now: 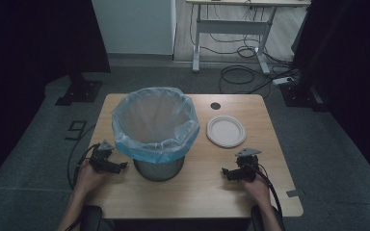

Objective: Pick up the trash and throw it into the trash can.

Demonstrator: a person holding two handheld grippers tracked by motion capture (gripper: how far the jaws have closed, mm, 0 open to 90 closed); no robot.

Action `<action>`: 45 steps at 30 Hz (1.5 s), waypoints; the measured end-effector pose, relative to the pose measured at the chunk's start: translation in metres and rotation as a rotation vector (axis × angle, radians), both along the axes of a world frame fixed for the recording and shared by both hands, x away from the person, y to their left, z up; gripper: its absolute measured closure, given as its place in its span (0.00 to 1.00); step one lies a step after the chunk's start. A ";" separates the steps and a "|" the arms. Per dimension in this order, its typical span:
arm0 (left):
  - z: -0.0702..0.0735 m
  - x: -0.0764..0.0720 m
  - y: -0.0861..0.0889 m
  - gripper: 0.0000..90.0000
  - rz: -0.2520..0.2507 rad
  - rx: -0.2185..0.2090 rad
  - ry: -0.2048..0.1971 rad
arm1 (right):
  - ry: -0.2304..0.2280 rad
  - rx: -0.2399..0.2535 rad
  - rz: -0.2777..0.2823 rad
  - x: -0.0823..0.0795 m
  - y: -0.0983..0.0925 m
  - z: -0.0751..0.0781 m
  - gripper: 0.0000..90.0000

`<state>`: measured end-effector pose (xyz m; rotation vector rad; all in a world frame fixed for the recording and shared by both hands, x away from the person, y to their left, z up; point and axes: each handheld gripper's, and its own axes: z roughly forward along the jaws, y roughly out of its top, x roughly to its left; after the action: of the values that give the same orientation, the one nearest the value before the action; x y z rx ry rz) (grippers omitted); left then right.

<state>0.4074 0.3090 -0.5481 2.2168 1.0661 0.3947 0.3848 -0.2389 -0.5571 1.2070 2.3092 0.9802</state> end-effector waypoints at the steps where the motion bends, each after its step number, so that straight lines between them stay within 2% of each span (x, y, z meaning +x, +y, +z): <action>1: 0.000 0.000 0.000 0.00 0.000 0.000 0.000 | 0.000 0.000 0.000 0.000 0.000 0.000 0.00; 15: 0.000 0.004 -0.005 0.00 0.022 -0.002 0.000 | 0.001 0.002 0.007 0.001 0.000 0.000 0.00; 17: 0.000 0.004 -0.005 0.00 0.021 -0.003 0.000 | 0.003 0.000 0.005 0.001 0.000 0.001 0.01; 18: 0.000 0.004 -0.005 0.00 0.021 -0.003 0.000 | 0.006 0.002 -0.010 0.002 -0.002 0.003 0.07; 19: 0.000 0.004 -0.005 0.00 0.022 -0.001 -0.002 | 0.006 0.002 -0.010 0.002 -0.002 0.003 0.07; 21: 0.000 0.004 -0.005 0.00 0.022 -0.003 -0.001 | 0.022 -0.013 -0.052 0.007 -0.008 0.005 0.09; 23: 0.000 0.004 -0.005 0.00 0.022 -0.001 -0.002 | 0.028 -0.023 -0.070 0.010 -0.010 0.006 0.09; 24: 0.000 0.004 -0.005 0.00 0.022 -0.001 -0.002 | 0.025 -0.051 -0.096 0.015 -0.012 0.009 0.11; 27: 0.000 0.004 -0.005 0.00 0.022 -0.002 -0.002 | 0.023 -0.062 -0.123 0.023 -0.015 0.013 0.12; 28: 0.000 0.004 -0.005 0.00 0.022 -0.001 -0.002 | 0.029 -0.064 -0.164 0.032 -0.018 0.017 0.13; 30: 0.000 0.004 -0.005 0.00 0.022 -0.003 -0.001 | 0.027 -0.063 -0.181 0.038 -0.019 0.020 0.14; 31: 0.000 0.004 -0.005 0.00 0.022 -0.001 -0.002 | 0.026 -0.054 -0.224 0.048 -0.022 0.025 0.14; 36: 0.000 0.004 -0.005 0.00 0.022 -0.003 -0.001 | 0.023 -0.035 -0.295 0.074 -0.023 0.034 0.16; 39: 0.000 0.004 -0.005 0.00 0.022 -0.003 -0.001 | 0.045 -0.062 -0.349 0.088 -0.020 0.035 0.18; 40: 0.000 0.004 -0.005 0.00 0.022 -0.003 -0.001 | 0.045 -0.062 -0.349 0.088 -0.020 0.035 0.18; 41: 0.000 0.004 -0.005 0.00 0.022 -0.002 -0.002 | 0.058 -0.073 -0.379 0.097 -0.019 0.034 0.21; 42: 0.000 0.004 -0.005 0.00 0.022 -0.003 0.000 | 0.058 -0.073 -0.379 0.097 -0.019 0.034 0.21; 43: 0.000 0.004 -0.005 0.00 0.022 -0.003 0.000 | 0.059 -0.080 -0.406 0.104 -0.017 0.032 0.22; 45: 0.000 0.004 -0.005 0.00 0.022 -0.003 -0.001 | 0.062 -0.078 -0.417 0.107 -0.016 0.031 0.24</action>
<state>0.4119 0.3042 -0.5482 2.2042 1.0905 0.4029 0.4914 -0.2553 -0.5263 1.6168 1.9960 0.7045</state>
